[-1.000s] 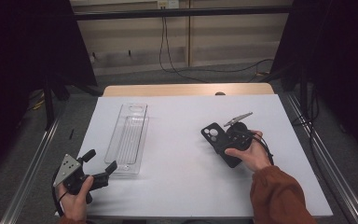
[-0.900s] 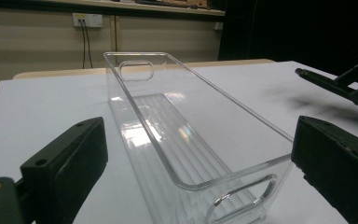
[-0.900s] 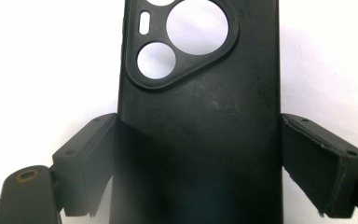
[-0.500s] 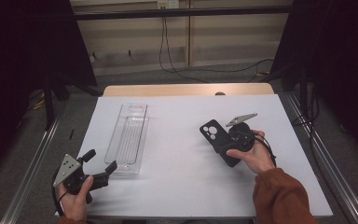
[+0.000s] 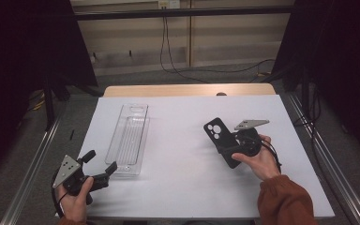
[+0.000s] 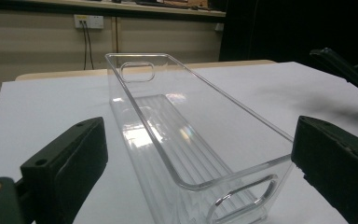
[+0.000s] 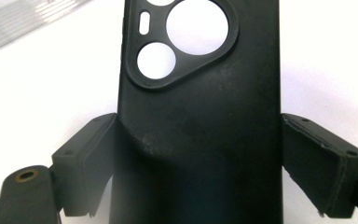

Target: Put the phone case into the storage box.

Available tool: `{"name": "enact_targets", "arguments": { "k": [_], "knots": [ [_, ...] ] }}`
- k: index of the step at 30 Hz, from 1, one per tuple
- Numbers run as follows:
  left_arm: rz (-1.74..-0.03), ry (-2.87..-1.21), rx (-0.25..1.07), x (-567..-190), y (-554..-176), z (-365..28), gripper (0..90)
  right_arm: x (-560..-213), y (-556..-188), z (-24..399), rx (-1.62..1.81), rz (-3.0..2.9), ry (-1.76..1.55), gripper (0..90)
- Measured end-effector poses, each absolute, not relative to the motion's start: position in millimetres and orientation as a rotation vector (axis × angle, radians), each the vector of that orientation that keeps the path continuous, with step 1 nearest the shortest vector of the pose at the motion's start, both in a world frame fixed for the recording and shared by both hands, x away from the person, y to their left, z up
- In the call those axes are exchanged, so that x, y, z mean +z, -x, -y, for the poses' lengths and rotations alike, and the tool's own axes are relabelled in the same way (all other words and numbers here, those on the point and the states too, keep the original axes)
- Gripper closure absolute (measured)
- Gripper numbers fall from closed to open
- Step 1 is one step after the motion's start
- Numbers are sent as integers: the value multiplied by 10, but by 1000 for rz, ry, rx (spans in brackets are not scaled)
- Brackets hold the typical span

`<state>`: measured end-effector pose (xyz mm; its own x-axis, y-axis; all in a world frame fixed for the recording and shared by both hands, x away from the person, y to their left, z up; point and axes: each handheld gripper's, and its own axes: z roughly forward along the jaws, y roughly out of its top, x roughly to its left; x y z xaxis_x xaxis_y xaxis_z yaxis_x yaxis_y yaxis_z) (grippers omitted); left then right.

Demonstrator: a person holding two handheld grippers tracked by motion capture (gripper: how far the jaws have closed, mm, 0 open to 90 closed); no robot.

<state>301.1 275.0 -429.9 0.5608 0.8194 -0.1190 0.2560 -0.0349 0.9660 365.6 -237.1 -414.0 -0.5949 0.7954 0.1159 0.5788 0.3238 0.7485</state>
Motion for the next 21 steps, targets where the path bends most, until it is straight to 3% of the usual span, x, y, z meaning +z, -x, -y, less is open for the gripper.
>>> {"name": "enact_targets", "arguments": {
  "k": [21],
  "knots": [
    [-931, -1584, 581, -4296, -3003, -2744, 37, -4213, -3477, 2472, 1393, -2122, -1138, 140]
  ]
}}
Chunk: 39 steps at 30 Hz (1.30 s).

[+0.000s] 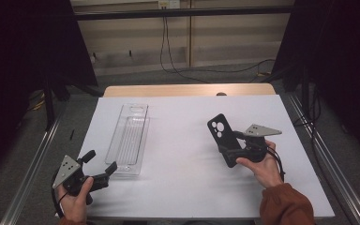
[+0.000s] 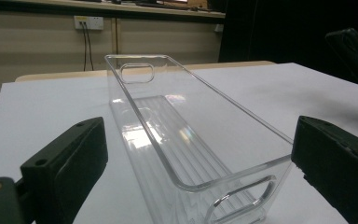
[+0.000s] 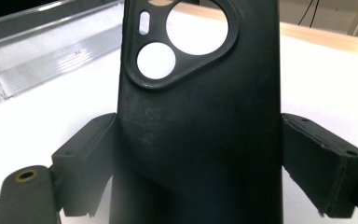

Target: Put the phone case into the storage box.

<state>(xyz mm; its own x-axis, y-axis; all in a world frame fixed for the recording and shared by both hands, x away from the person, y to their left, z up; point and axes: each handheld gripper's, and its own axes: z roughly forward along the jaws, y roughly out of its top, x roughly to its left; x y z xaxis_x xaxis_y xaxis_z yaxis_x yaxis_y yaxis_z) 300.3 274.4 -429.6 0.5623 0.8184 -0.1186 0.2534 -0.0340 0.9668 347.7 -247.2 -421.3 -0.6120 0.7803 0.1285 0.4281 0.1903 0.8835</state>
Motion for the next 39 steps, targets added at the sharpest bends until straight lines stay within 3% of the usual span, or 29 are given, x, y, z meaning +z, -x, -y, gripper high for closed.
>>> {"name": "enact_targets", "arguments": {
  "k": [39],
  "knots": [
    [-864, -1630, 505, -4200, -2967, -2525, 29, -4261, -3198, 2201, 1616, -2172, -950, 139]
  ]
}}
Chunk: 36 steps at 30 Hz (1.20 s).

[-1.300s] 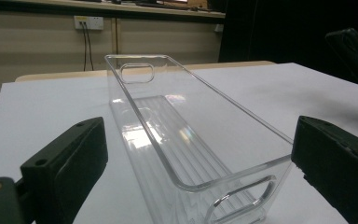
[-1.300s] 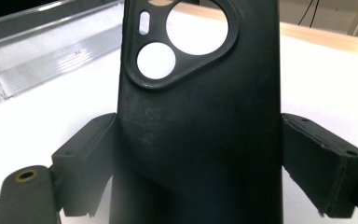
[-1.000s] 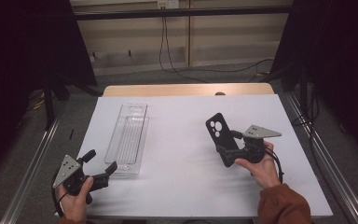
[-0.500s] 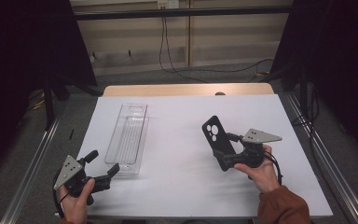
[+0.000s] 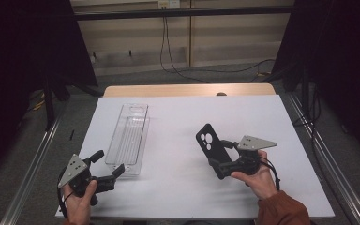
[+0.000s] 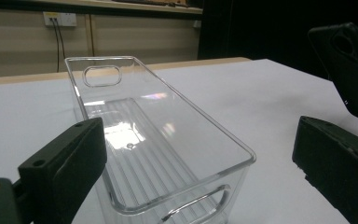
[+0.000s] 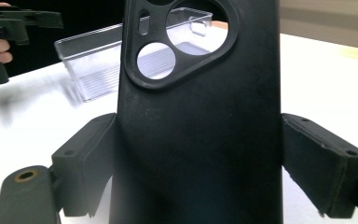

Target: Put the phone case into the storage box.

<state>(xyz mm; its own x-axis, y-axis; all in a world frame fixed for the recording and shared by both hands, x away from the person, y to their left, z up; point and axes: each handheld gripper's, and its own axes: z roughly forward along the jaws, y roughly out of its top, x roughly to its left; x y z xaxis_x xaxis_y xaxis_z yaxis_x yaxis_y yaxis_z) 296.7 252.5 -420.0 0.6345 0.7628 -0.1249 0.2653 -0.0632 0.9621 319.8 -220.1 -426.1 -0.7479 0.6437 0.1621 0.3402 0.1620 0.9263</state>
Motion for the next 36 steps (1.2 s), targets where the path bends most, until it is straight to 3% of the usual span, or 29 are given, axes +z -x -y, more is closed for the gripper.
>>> {"name": "enact_targets", "arguments": {
  "k": [30, 36],
  "knots": [
    [-686, -1742, 373, -4128, -3048, -2126, 90, -4230, -3097, 1923, 1691, -2249, -836, 138],
    [-644, -1744, 288, -4108, -3083, -2059, 90, -4230, -3085, 1888, 1697, -2263, -825, 138]
  ]
}}
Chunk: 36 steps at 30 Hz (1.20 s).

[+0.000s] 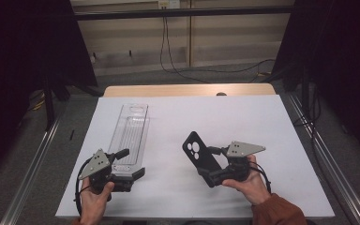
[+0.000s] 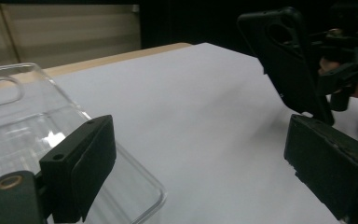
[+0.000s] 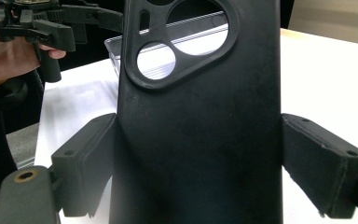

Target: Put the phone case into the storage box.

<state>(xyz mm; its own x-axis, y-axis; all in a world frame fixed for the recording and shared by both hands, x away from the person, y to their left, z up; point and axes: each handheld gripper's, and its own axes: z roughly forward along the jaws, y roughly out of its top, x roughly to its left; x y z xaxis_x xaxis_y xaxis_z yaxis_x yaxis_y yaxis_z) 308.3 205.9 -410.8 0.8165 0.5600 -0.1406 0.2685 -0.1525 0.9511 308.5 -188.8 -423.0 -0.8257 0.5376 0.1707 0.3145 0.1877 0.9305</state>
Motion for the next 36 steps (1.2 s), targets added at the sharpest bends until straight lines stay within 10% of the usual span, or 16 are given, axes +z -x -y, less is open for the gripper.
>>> {"name": "enact_targets", "arguments": {
  "k": [36],
  "knots": [
    [-425, -1852, 7, -3849, -3459, -1481, 55, -4152, -3089, 1791, 1738, -2310, -739, 138]
  ]
}}
